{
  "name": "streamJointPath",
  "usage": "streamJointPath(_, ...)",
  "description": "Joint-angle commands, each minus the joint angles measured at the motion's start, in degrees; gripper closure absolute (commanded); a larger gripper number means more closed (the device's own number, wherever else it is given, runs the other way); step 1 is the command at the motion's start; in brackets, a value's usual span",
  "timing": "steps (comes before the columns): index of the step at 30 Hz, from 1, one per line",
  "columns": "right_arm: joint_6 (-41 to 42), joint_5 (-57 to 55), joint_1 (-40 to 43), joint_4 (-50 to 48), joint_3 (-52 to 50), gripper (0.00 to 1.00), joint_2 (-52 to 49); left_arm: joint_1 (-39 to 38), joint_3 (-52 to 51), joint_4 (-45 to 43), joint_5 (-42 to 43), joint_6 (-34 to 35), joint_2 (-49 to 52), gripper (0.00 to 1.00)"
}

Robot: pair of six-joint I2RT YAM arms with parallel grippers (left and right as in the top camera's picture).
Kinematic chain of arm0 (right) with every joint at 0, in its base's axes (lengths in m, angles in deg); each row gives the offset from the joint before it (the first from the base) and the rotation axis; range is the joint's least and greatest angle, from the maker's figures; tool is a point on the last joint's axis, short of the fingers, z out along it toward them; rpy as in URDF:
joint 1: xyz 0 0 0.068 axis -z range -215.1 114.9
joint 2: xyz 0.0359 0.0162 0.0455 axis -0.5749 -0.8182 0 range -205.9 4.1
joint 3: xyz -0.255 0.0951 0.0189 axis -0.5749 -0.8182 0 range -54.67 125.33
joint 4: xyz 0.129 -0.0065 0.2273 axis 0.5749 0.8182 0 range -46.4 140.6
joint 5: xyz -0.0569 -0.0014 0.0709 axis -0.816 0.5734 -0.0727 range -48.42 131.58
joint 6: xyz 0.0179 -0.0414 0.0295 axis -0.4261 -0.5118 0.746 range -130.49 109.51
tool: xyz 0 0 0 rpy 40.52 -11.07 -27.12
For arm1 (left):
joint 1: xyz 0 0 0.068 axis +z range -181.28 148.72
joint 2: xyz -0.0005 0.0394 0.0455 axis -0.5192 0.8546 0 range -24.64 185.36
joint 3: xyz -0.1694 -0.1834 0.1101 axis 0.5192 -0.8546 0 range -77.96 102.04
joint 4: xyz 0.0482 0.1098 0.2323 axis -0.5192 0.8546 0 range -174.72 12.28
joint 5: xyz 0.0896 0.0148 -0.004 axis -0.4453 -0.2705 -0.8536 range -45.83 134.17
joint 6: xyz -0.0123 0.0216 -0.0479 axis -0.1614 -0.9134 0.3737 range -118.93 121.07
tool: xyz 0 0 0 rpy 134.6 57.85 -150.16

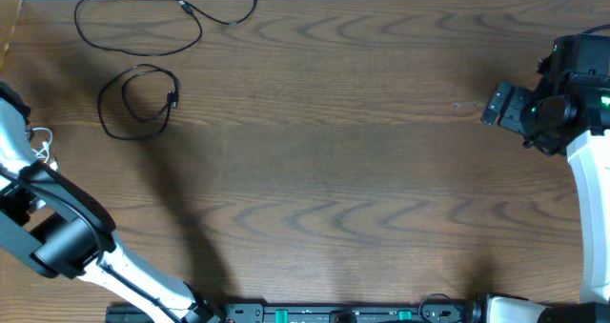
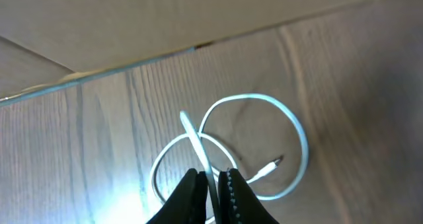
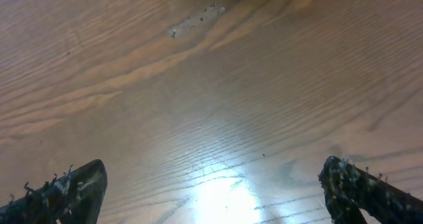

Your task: Untangle cables

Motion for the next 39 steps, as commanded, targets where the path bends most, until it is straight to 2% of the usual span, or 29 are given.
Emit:
streamJointPath(1,0.76,-0.52,0.2,0.04,0.26,0.01,0.04,0.35,0.04,0.96,-1.51,-4.24,0.76,0.87)
streamJointPath(2,0.76,-0.52,0.2,0.07,0.26,0.01,0.04,0.52,-0.31,0.96,-1.51,-7.63,1.44,0.86)
streamJointPath(4,0.76,-0.52,0.2,0.04,0.26,0.01,0.04,0.92,-0.76,1.42,-1.53,-9.49,2.47,0.85)
streamJointPath(5,0.76,-0.52,0.2,0.04,0.26,0.01,0.04,1.38,-0.79,2.51,-1.42,-9.4,3.32,0.78)
streamJointPath(6,0.76,-0.52,0.2,0.04,0.26,0.01,0.04,1.64,-0.79,3.13,-1.4,-9.42,3.87,0.75)
streamJointPath(7,0.76,-0.52,0.2,0.04,0.26,0.01,0.04,2.12,-0.79,4.35,-1.4,-9.42,4.83,0.66)
streamJointPath(11,0.76,-0.52,0.2,0.07,0.26,0.01,0.04,3.19,-1.97,5.22,-0.81,-9.4,6.32,0.62)
streamJointPath(13,0.76,-0.52,0.2,0.04,0.26,0.01,0.04,3.52,-2.47,5.22,-0.83,-9.4,6.62,0.54)
streamJointPath(16,0.76,-0.52,0.2,0.04,0.26,0.01,0.04,3.61,-2.56,5.35,-0.81,-9.4,6.62,0.47)
streamJointPath(19,0.76,-0.52,0.2,0.04,0.26,0.01,0.04,3.56,-2.56,5.44,-0.61,-9.42,6.6,0.3)
streamJointPath(21,0.76,-0.52,0.17,0.04,0.26,0.01,0.04,3.54,-2.23,5.73,-0.87,-9.42,5.99,0.13)
streamJointPath(24,0.76,-0.52,0.2,0.04,0.26,0.01,0.04,3.34,-0.37,7.08,-0.85,-8.41,3.26,0.12)
streamJointPath(29,0.76,-0.52,0.2,0.04,0.26,0.01,0.04,3.34,-0.13,5.97,-0.26,-0.96,-6.73,0.11)
streamJointPath(34,0.76,-0.52,0.2,0.04,0.26,0.01,0.04,3.34,-0.13,4.7,12.9,0.52,-18.12,0.11)
streamJointPath(35,0.76,-0.52,0.2,0.04,0.26,0.01,0.04,3.34,-0.13,4.7,20.35,0.52,-21.97,0.11)
streamJointPath(39,0.79,-0.52,0.2,0.07,0.26,0.01,0.04,3.32,-0.13,4.33,39.65,1.68,-28.35,0.11)
